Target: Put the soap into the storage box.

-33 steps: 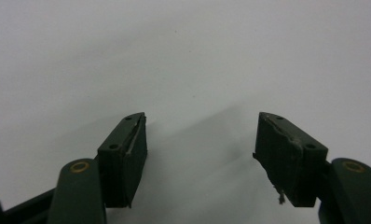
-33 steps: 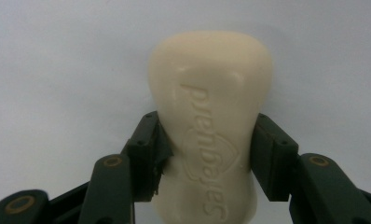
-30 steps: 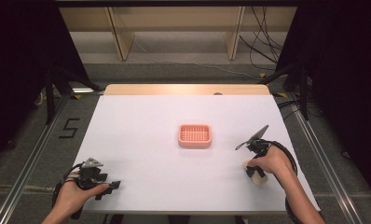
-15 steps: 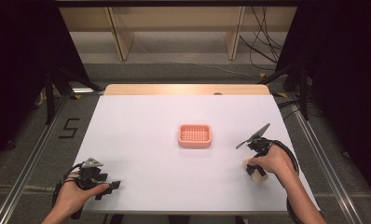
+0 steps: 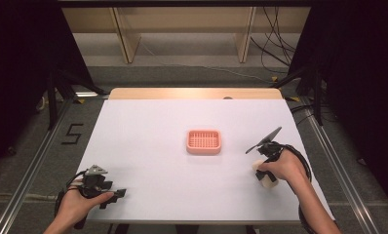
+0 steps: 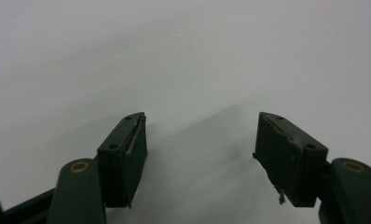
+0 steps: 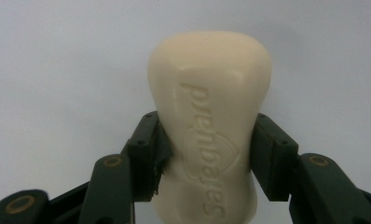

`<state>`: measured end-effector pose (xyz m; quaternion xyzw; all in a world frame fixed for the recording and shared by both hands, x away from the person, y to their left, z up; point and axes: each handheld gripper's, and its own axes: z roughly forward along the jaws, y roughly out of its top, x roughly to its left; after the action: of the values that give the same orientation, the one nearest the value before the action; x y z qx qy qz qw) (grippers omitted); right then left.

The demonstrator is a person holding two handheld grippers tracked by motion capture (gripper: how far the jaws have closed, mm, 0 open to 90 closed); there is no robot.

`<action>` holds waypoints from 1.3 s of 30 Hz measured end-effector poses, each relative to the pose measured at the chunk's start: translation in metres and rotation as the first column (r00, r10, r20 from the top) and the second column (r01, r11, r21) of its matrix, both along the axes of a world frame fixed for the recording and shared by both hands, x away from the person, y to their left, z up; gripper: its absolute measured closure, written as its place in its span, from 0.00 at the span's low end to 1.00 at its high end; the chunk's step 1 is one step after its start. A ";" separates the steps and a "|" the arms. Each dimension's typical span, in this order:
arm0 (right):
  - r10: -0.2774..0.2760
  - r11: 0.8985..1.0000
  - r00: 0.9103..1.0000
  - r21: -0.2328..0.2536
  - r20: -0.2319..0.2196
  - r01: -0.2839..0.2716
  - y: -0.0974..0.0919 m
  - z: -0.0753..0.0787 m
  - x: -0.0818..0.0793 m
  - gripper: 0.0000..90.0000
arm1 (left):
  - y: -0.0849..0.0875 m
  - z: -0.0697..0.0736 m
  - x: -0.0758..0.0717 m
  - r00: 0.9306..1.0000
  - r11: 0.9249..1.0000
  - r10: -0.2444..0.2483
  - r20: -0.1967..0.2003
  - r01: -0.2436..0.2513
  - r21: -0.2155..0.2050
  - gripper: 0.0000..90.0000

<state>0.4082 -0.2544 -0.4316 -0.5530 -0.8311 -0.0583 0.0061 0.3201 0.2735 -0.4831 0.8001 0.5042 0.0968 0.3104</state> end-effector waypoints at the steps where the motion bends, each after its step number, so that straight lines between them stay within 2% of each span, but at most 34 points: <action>1: -0.002 1.000 1.000 -0.002 -0.002 0.002 0.001 0.000 0.000 0.56 | 0.000 0.000 0.000 1.000 1.000 -0.001 0.001 0.001 0.001 0.37; 2: -0.008 1.000 1.000 0.002 0.017 0.008 0.001 0.000 0.000 0.56 | 0.000 0.000 0.000 1.000 1.000 0.000 0.000 0.000 0.000 0.37; 8: 0.006 1.000 1.000 -0.003 0.007 -0.006 0.004 0.003 0.001 0.56 | 0.000 0.000 0.000 1.000 1.000 -0.002 0.000 0.002 0.000 0.37; 9: 0.009 1.000 1.000 0.000 0.023 -0.009 0.005 0.003 0.001 0.56 | 0.000 0.000 0.000 1.000 1.000 0.000 -0.001 0.000 -0.001 0.37; 11: 0.015 1.000 1.000 -0.003 0.015 -0.015 0.005 0.004 0.002 0.56 | 0.000 0.000 0.000 1.000 1.000 0.006 -0.006 -0.006 -0.006 0.37; 13: 0.010 1.000 0.999 0.002 0.032 -0.010 0.007 0.003 0.002 0.56 | 0.000 0.000 0.000 1.000 1.000 0.006 -0.006 -0.006 -0.006 0.37; 14: 0.028 1.000 0.999 -0.004 0.023 -0.028 0.007 0.005 0.003 0.56 | 0.000 0.000 0.000 1.000 1.000 0.005 -0.005 -0.005 -0.006 0.37; 15: 0.016 1.000 0.999 0.000 0.029 -0.016 0.009 0.005 0.003 0.56 | 0.000 0.000 0.000 1.000 1.000 0.004 -0.005 -0.004 -0.006 0.37; 16: 0.031 1.000 0.999 0.003 0.042 -0.031 0.009 0.004 0.003 0.56 | 0.000 0.000 0.000 1.000 1.000 0.004 -0.005 -0.004 -0.005 0.37; 17: 0.028 1.000 0.999 -0.003 0.028 -0.028 0.010 0.005 0.004 0.56 | 0.000 0.000 0.000 1.000 1.000 0.003 -0.004 -0.003 -0.005 0.37; 19: 0.026 1.000 0.998 0.003 0.050 -0.027 0.011 0.005 0.004 0.56 | 0.000 0.000 0.000 1.000 1.000 0.005 -0.005 -0.005 -0.006 0.37; 20: 0.036 0.999 0.999 -0.001 0.038 -0.036 0.012 0.006 0.005 0.56 | 0.000 0.000 -0.001 1.000 1.000 0.006 -0.006 -0.006 -0.007 0.37; 22: 0.031 0.999 0.998 0.005 0.054 -0.032 0.013 0.005 0.005 0.56 | 0.000 0.000 -0.001 1.000 1.000 0.005 -0.005 -0.005 -0.007 0.37; 25: 0.038 0.999 0.998 -0.005 0.046 -0.038 0.015 0.006 0.006 0.56 | 0.000 0.000 -0.001 1.000 1.000 0.005 -0.006 -0.005 -0.007 0.37; 28: 0.033 0.999 0.997 -0.003 0.066 -0.033 0.017 0.005 0.006 0.56 | 0.000 0.000 -0.001 1.000 1.000 0.002 -0.006 -0.002 -0.006 0.37; 29: 0.042 0.999 0.998 -0.008 0.051 -0.041 0.017 0.007 0.006 0.56 | 0.000 0.000 -0.001 1.000 1.000 -0.001 -0.003 0.001 -0.002 0.37; 30: 0.043 0.999 0.997 0.002 0.070 -0.043 0.017 0.006 0.006 0.56 | 0.001 0.000 0.000 1.000 1.000 -0.007 -0.001 0.007 0.000 0.37; 32: 0.046 0.999 0.997 -0.010 0.058 -0.045 0.019 0.007 0.007 0.56 | 0.001 0.000 -0.001 1.000 1.000 -0.006 -0.001 0.006 0.000 0.37; 34: 0.048 0.999 0.996 -0.006 0.075 -0.048 0.019 0.007 0.008 0.56 | 0.000 0.000 -0.001 1.000 1.000 0.006 -0.009 -0.006 -0.010 0.37; 36: 0.051 0.999 0.997 -0.013 0.063 -0.050 0.021 0.008 0.009 0.56 | 0.000 0.000 -0.001 1.000 1.000 0.001 -0.006 -0.001 -0.006 0.37; 38: 0.049 0.999 0.995 -0.015 0.084 -0.047 0.022 0.007 0.009 0.56 | 0.000 0.001 -0.002 1.000 1.000 -0.013 -0.007 0.013 -0.010 0.37; 39: 0.051 0.999 0.996 -0.013 0.073 -0.050 0.023 0.008 0.009 0.56 | 0.000 0.001 -0.002 1.000 1.000 -0.013 -0.011 0.013 -0.012 0.37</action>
<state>0.4174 -0.2315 -0.4235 -0.5295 -0.8447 -0.0739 -0.0261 0.3182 0.2739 -0.4818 0.8021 0.5011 0.0874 0.3129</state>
